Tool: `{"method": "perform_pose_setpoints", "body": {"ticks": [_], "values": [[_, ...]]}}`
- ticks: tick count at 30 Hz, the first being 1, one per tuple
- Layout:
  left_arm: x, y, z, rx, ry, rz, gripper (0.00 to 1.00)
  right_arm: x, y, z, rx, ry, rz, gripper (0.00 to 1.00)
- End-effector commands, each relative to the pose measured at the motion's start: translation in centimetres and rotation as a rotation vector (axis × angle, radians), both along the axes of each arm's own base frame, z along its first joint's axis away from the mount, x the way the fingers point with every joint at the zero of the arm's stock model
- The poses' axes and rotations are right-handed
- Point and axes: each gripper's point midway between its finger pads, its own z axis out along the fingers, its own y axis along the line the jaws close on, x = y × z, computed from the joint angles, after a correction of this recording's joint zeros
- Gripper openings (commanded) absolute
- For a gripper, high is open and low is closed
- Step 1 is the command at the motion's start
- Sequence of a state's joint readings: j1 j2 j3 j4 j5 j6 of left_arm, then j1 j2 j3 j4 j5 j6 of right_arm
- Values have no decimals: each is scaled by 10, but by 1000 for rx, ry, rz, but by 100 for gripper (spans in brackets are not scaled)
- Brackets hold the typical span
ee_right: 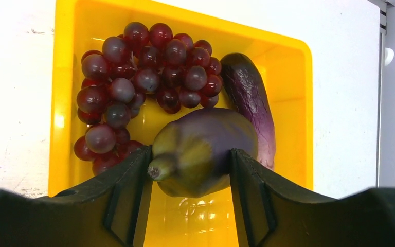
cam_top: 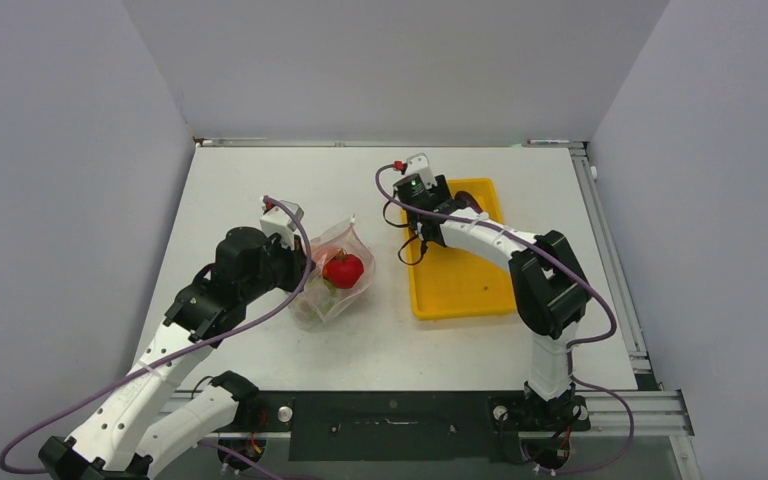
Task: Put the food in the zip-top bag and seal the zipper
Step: Pick up the fake vegetable from the bin.
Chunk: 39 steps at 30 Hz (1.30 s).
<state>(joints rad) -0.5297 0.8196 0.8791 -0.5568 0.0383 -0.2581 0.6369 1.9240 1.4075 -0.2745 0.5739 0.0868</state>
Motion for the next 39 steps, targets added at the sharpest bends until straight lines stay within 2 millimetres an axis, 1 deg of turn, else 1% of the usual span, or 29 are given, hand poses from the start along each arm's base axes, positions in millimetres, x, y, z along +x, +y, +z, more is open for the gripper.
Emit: {"method": "perform_pose_setpoints", "body": {"ticks": [1, 4, 9, 14, 17, 18, 21, 27, 30, 34, 39], "values": [[1, -2, 10, -11, -27, -5, 0, -4, -4, 39, 30, -99, -36, 23], [1, -1, 10, -10, -27, -1, 0, -10, -7, 52, 45, -123, -43, 18], [2, 0, 9, -6, -27, 7, 0, -23, -8, 73, 92, -152, -41, 14], [3, 1, 9, -2, -28, 12, 0, -38, -9, 98, 160, -183, -27, 13], [3, 1, 9, -2, -29, 12, 0, -50, -5, 116, 226, -192, 4, 12], [2, 1, 9, -2, -29, 13, 0, -55, -1, 126, 265, -200, 28, 13], [2, 1, 10, -3, -32, 13, 0, -71, 10, 144, 345, -201, 100, 13], [1, 1, 12, -6, -40, 10, 0, -101, 33, 166, 458, -190, 207, 14], [0, 1, 14, -8, -44, 7, 0, -118, 47, 183, 508, -201, 269, 14], [-1, 0, 15, -12, -47, 2, 0, -139, 57, 209, 565, -220, 334, 14], [-2, -1, 16, -18, -47, -7, 0, -169, 68, 249, 685, -245, 453, 14]]}}
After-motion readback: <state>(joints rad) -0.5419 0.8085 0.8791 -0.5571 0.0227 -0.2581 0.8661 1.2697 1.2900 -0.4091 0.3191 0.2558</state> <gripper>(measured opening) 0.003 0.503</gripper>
